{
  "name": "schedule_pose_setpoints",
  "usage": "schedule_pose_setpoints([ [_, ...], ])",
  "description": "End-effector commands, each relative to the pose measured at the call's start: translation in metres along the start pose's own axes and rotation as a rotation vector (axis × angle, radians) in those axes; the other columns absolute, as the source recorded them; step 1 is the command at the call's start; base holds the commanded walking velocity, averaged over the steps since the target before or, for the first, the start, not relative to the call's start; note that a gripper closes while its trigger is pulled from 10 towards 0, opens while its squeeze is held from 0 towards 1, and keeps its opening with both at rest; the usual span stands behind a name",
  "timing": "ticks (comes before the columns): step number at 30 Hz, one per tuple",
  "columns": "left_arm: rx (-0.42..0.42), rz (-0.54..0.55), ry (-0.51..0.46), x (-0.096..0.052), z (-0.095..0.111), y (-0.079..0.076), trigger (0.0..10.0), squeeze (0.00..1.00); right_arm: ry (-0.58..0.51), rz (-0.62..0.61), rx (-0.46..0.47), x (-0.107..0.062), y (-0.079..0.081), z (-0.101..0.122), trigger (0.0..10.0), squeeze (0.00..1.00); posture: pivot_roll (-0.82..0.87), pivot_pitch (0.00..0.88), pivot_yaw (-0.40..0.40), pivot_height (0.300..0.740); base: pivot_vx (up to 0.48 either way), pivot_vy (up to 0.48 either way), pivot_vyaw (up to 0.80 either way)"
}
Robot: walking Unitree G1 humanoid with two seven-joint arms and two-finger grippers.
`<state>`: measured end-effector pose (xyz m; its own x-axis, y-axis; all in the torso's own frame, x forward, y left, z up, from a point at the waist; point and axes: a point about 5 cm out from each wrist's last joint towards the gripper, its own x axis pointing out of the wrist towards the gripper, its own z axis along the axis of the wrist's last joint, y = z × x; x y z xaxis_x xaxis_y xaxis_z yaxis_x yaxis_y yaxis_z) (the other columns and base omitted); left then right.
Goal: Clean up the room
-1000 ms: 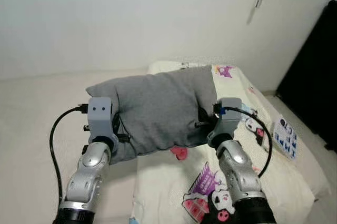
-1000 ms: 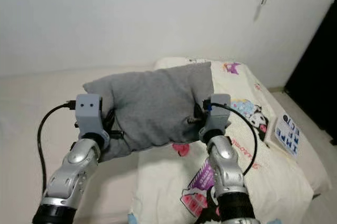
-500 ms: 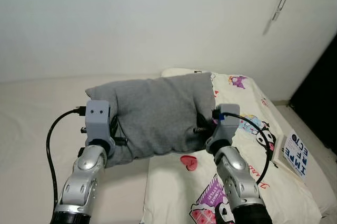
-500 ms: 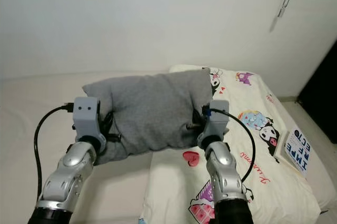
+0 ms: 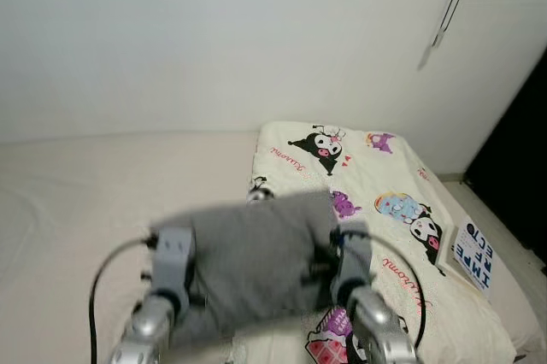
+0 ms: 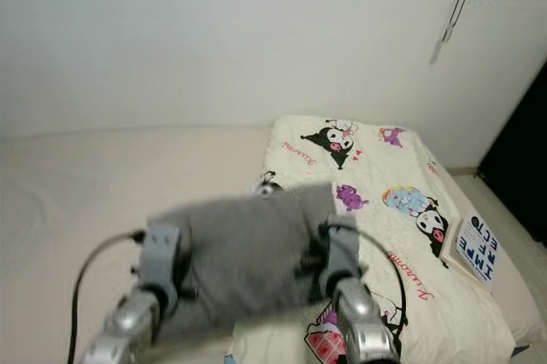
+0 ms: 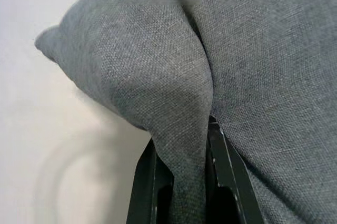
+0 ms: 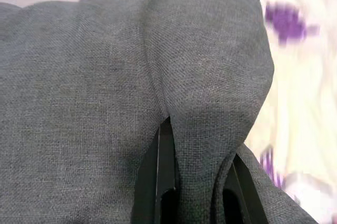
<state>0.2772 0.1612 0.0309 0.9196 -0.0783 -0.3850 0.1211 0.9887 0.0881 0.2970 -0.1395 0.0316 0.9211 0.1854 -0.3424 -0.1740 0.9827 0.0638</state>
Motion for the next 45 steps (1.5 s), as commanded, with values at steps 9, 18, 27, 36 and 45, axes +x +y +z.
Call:
schedule_pose_setpoints([
  [9,0.037,-0.011,-0.038,0.001,0.002,-0.011,10.0,0.0,-0.04,-0.006,-0.056,0.001,0.003,0.003,10.0,0.0,0.0,0.081,-0.034,0.74,0.0,0.0,0.0],
  [18,0.054,-0.033,-0.095,0.001,0.006,-0.015,10.0,0.0,-0.073,0.005,-0.07,0.0,0.005,0.002,10.0,0.0,0.01,0.088,-0.034,0.74,0.0,0.0,0.0],
  [27,0.018,-0.011,-0.121,0.0,0.005,-0.01,10.0,0.0,-0.102,0.001,-0.086,-0.001,0.007,0.001,10.0,0.0,0.0,0.08,-0.031,0.74,0.0,0.0,0.0],
  [36,0.035,-0.016,-0.149,0.001,0.011,-0.01,10.0,0.0,-0.118,0.006,-0.069,-0.001,0.005,0.003,10.0,0.0,0.0,0.071,-0.031,0.74,0.0,0.0,0.0],
  [45,0.036,-0.012,-0.18,0.001,0.017,-0.01,10.0,0.0,-0.127,0.005,-0.066,-0.001,0.006,0.004,10.0,0.0,0.0,0.063,-0.032,0.74,0.0,0.0,0.0],
])
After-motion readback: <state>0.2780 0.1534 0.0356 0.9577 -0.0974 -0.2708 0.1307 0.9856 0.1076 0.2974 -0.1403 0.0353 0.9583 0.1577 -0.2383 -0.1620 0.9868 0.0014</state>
